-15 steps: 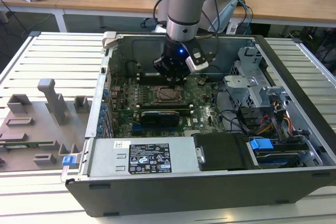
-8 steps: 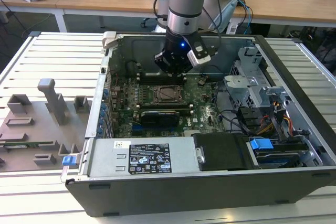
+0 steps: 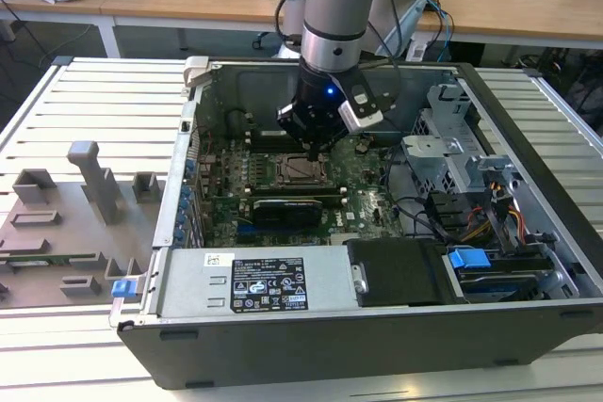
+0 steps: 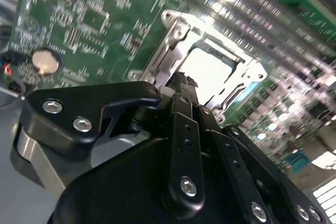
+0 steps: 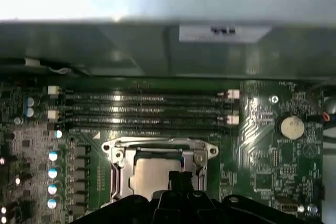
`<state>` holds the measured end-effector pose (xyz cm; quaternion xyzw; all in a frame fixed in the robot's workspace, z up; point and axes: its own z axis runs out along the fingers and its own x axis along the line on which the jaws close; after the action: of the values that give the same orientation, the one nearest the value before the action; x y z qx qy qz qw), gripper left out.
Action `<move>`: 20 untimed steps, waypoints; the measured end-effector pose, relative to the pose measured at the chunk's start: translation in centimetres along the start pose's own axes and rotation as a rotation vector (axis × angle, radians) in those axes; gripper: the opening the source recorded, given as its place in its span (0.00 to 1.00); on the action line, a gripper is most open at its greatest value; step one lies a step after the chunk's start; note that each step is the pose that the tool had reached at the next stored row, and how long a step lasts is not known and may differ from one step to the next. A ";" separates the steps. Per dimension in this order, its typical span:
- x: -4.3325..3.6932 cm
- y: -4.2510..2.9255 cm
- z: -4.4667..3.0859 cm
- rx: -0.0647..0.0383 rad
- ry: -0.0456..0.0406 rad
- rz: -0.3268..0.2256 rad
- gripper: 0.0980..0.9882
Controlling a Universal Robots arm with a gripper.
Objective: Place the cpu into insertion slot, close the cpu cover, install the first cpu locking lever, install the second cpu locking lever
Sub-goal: 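Install the first cpu locking lever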
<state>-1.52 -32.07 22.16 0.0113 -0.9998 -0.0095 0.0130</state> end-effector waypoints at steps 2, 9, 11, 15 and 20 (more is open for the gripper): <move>0.01 -0.39 -0.01 0.001 0.0000 0.000 0.01; 0.09 -0.37 -2.94 0.001 0.0000 0.000 0.01; 0.11 -0.36 -3.66 0.001 0.0000 0.000 0.01; 0.12 -0.35 -4.35 0.001 0.0000 0.000 0.01; 0.12 -0.34 -4.43 0.001 0.0000 0.000 0.01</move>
<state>-1.52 -32.50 26.59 0.0113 -0.9998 -0.0091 0.0130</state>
